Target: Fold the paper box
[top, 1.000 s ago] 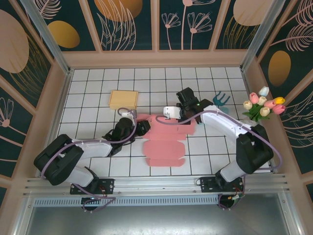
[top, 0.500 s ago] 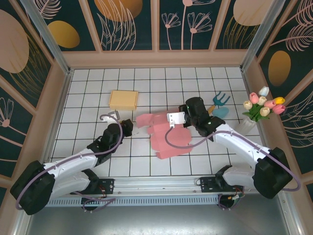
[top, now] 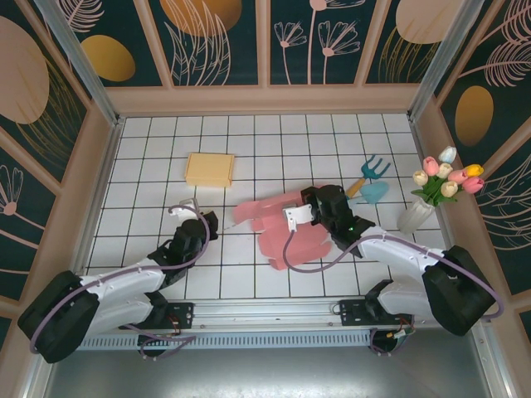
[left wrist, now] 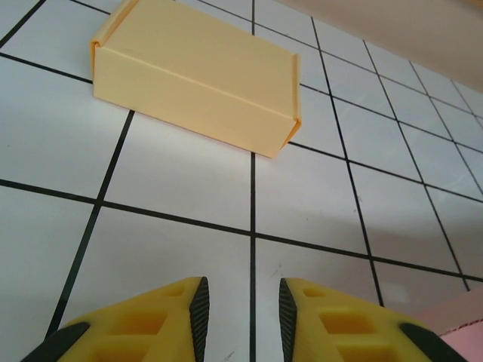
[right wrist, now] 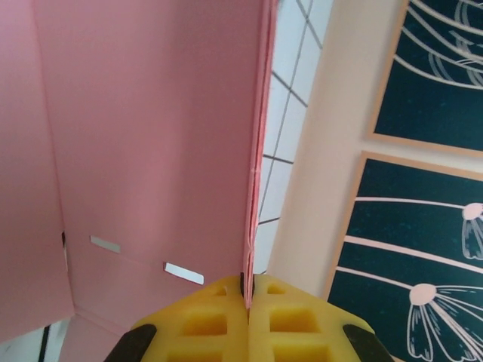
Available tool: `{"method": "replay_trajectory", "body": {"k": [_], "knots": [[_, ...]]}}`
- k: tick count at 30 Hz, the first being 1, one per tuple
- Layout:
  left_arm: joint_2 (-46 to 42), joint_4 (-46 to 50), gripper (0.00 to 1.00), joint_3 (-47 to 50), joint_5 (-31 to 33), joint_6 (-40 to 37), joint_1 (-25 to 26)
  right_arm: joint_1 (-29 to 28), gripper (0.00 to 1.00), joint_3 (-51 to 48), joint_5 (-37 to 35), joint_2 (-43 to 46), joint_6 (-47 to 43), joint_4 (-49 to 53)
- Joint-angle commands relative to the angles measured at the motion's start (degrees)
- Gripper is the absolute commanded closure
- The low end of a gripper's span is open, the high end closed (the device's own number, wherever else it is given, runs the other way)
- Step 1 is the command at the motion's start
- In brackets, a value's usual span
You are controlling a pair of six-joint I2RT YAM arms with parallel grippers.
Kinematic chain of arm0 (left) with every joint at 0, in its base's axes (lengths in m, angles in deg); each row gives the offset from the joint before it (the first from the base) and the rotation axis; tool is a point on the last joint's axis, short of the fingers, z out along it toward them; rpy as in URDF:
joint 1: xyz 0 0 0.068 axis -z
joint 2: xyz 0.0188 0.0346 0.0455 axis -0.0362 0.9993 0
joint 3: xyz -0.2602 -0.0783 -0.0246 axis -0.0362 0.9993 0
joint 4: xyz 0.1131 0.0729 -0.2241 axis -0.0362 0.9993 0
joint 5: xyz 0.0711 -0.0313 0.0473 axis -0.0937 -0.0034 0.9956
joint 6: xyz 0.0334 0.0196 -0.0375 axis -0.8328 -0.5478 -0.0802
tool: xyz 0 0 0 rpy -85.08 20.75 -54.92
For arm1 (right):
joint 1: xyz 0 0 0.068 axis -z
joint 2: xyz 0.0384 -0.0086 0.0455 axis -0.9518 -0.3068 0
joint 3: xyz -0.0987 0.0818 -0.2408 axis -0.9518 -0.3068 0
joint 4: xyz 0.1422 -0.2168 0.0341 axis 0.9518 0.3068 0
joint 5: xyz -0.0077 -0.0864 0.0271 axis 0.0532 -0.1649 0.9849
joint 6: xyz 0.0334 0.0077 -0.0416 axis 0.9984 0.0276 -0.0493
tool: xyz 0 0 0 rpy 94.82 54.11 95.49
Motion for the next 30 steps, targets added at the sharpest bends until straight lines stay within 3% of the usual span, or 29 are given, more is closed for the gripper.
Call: {"method": "replay_trajectory", "body": {"k": [1, 14, 25, 30], "knots": [[1.4, -4.1, 0.68, 0.3, 0.4, -1.6, 0.1, -1.7, 1.00, 0.3, 0.4, -1.7, 2.4, -8.3], [3.3, -6.3, 0.67, 0.6, 0.9, -6.7, 0.1, -3.8, 1.00, 1.7, -1.6, -11.8, -2.6, -8.4], [8.7, -11.8, 0.67, 0.7, -2.6, -8.1, 0.1, -2.8, 1.00, -0.8, 1.3, -9.0, -5.3, -7.3], [11.3, -15.7, 0.67, 0.5, -7.7, -9.7, 0.1, -2.8, 1.00, -1.1, 2.5, -7.2, -4.0, -7.5]]}}
